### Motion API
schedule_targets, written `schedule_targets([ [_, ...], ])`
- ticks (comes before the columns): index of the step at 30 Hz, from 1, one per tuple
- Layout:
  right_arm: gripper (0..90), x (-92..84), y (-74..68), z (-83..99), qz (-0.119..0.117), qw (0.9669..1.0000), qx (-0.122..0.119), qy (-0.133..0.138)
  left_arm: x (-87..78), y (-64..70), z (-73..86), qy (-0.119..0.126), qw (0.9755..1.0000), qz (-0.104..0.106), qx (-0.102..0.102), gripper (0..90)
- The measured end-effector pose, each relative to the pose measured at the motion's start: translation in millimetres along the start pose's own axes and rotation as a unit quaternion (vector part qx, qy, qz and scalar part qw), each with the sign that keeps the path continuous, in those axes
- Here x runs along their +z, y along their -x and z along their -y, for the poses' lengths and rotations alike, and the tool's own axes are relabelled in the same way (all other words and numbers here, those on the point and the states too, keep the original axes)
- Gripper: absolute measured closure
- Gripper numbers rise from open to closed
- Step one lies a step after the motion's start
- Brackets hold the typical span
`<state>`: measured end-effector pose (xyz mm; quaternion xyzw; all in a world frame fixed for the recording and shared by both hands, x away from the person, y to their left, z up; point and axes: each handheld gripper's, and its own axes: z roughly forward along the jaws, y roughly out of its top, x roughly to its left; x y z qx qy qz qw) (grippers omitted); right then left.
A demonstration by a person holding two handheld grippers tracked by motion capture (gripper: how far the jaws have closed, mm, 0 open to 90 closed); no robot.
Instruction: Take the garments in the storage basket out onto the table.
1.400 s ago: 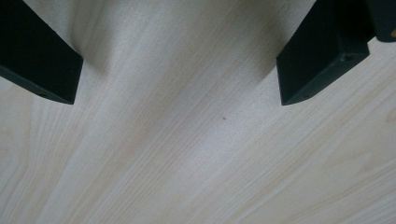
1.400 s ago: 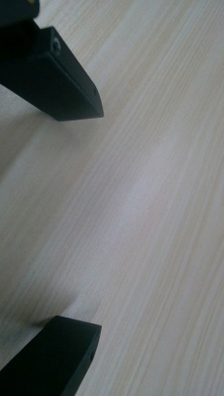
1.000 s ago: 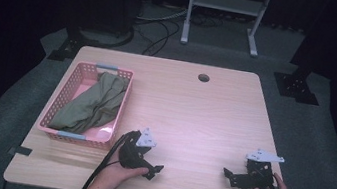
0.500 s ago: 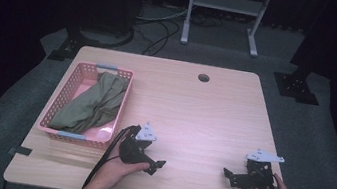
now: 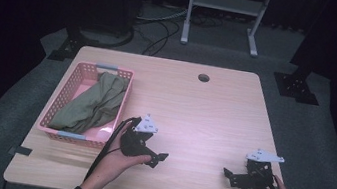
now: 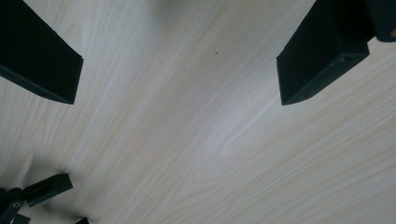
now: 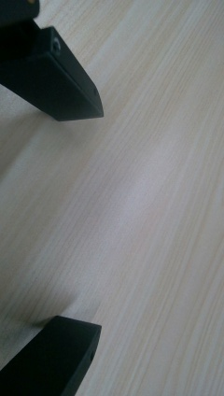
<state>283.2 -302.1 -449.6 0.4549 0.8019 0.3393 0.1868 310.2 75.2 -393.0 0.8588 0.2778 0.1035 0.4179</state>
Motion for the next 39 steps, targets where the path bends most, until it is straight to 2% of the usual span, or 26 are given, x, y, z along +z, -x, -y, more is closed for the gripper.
schedule_targets([
  [14,0.0,0.0,0.0,0.0,0.0,1.0,0.0,0.0,-7.9,-7.7,-18.2,0.002,1.0,0.007,0.006,0.0],
  [31,0.0,0.0,-0.1,0.0,0.0,1.0,0.0,0.0,-16.4,-19.0,-38.0,0.002,1.0,0.006,0.0,0.0],
  [39,0.0,0.0,-0.2,0.0,0.0,1.0,0.001,0.0,-22.8,-25.2,-50.0,0.011,0.9999,0.01,0.004,0.0],
])
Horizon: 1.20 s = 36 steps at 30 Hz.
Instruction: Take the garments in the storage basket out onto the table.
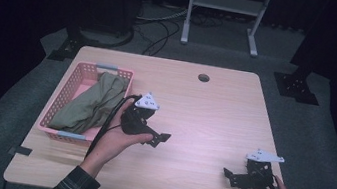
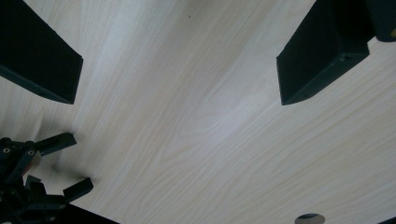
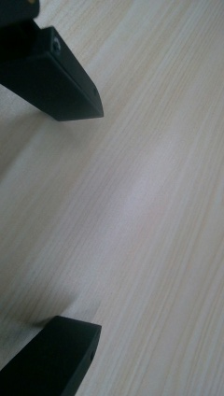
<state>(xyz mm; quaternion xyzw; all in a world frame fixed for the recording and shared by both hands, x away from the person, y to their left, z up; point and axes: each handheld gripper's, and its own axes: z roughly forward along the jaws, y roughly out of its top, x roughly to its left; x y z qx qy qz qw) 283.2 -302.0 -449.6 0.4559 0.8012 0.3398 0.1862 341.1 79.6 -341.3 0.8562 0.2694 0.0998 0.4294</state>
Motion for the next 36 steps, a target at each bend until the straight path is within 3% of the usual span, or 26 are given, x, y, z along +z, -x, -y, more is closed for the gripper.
schedule_targets([
  [17,0.0,0.0,0.1,0.0,0.0,1.0,-0.001,0.0,-9.4,-10.5,-16.6,0.006,0.9999,0.01,0.0,0.0],
  [36,0.0,0.0,0.0,0.0,0.0,1.0,-0.001,0.0,-34.7,-31.5,-9.1,0.002,0.9997,0.019,-0.014,0.0],
])
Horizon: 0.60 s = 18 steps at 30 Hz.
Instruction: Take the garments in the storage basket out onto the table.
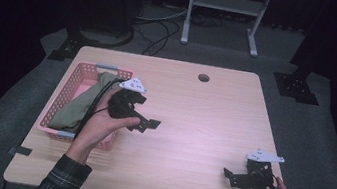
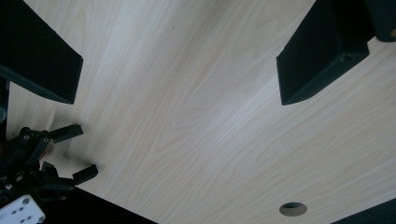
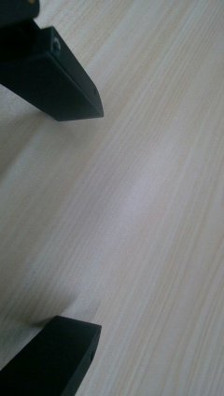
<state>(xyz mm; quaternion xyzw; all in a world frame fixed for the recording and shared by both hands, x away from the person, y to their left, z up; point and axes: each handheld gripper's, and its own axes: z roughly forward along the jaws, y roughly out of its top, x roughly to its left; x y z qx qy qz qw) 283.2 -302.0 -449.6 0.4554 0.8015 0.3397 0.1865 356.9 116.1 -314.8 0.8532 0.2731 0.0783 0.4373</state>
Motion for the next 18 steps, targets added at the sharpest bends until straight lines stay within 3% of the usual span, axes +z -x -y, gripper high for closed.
schedule_targets([
  [18,0.0,0.0,0.0,0.0,0.0,1.0,0.0,0.0,-5.1,-8.1,3.5,-0.012,0.9999,0.001,-0.007,0.0],
])
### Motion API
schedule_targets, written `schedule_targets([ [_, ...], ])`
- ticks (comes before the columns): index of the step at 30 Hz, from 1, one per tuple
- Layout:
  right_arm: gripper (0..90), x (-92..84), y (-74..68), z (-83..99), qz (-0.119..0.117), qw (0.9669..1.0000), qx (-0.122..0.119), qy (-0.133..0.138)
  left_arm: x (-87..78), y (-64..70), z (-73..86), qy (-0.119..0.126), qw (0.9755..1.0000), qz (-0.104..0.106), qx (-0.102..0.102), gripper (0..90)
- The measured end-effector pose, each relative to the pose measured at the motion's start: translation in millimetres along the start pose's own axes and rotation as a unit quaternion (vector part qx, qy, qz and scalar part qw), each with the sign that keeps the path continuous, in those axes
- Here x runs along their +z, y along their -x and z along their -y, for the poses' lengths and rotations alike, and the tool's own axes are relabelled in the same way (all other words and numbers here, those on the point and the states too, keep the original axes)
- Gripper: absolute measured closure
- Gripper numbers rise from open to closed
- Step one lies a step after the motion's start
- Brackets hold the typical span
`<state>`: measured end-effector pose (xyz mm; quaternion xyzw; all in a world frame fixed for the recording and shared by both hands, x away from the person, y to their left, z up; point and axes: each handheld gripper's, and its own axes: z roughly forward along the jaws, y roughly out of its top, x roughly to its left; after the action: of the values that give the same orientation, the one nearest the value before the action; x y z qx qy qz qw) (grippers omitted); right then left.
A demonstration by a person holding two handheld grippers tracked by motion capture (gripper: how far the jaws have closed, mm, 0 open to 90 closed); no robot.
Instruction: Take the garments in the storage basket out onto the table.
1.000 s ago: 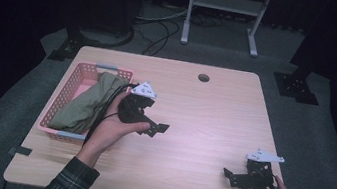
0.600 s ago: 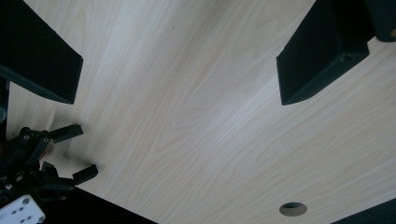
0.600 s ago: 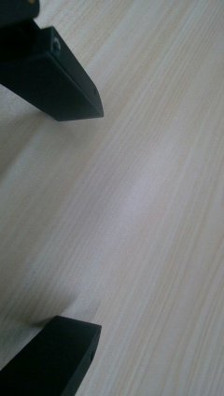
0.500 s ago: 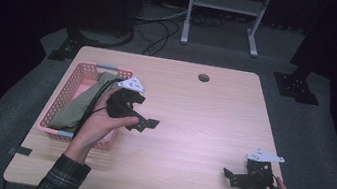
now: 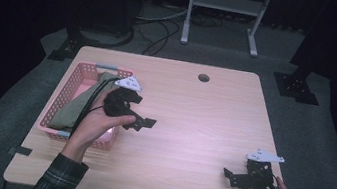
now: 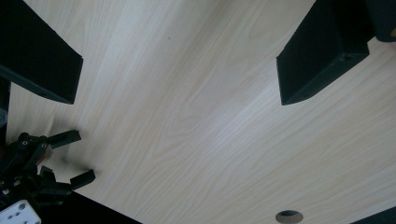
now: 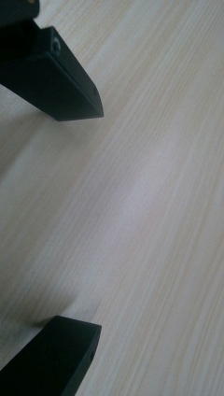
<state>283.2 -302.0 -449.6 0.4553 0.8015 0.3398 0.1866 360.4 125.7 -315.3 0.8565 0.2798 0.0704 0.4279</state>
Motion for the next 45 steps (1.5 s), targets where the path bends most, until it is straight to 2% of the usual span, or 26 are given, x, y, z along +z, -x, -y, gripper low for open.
schedule_targets([
  [8,0.0,0.0,0.0,0.0,0.0,1.0,0.0,0.0,-7.0,-4.0,0.6,0.004,1.0,0.005,-0.004,0.0],
  [15,0.0,-0.1,0.0,0.0,0.0,1.0,0.0,0.0,-21.0,-10.5,3.7,0.009,0.9999,-0.004,-0.007,0.0],
  [23,0.0,0.0,0.0,0.0,0.0,1.0,0.0,0.0,-28.3,-16.5,6.8,0.015,0.9998,-0.007,-0.012,0.0],
  [30,0.0,0.0,0.1,0.0,0.0,1.0,0.0,0.0,-39.2,-27.2,12.4,0.02,0.9995,-0.016,-0.02,0.0],
  [45,0.0,0.0,0.0,0.0,0.0,1.0,0.0,0.0,-58.1,-40.2,18.5,0.028,0.9988,-0.035,-0.017,0.0],
])
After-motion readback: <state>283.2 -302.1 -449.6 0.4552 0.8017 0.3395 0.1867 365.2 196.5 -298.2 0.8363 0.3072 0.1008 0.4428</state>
